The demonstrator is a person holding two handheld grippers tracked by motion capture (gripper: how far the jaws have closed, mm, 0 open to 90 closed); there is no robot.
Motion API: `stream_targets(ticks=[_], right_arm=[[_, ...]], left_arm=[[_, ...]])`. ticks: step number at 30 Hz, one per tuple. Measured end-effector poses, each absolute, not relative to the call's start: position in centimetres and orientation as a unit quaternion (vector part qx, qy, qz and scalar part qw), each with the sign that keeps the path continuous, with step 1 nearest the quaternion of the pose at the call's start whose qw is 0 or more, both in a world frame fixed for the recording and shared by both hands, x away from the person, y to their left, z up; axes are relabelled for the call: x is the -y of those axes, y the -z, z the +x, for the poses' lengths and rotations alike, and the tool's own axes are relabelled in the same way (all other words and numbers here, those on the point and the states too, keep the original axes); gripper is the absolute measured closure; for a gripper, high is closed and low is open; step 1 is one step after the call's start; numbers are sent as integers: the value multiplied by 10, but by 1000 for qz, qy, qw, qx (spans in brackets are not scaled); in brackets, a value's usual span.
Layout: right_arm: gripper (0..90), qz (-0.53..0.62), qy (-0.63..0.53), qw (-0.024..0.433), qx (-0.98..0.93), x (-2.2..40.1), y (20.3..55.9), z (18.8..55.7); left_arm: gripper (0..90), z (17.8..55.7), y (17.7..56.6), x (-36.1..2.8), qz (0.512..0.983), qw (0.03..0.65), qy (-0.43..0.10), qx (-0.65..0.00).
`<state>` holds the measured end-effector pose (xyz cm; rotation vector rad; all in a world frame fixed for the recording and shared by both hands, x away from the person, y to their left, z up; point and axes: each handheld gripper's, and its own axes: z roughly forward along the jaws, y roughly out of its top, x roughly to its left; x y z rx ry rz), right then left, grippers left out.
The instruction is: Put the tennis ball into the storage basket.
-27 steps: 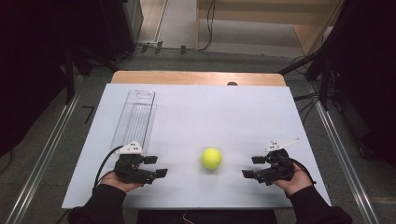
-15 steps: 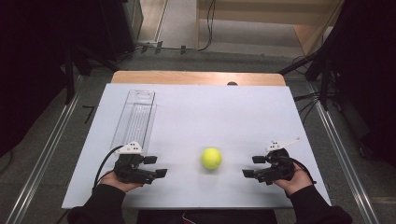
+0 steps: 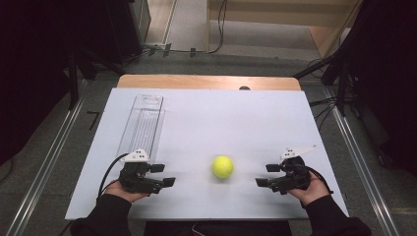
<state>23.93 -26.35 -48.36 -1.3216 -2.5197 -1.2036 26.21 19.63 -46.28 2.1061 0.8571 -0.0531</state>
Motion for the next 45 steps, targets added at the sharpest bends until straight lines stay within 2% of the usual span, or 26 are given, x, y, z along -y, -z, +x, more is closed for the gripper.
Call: stream_targets(ticks=[35,45], right_arm=[[185,-422,382,32,822,258,484,242],[185,-423,380,29,822,259,484,242]], left_arm=[[292,262,461,-194,845,408,26,-346],[231,263,454,-182,851,404,24,-334]])
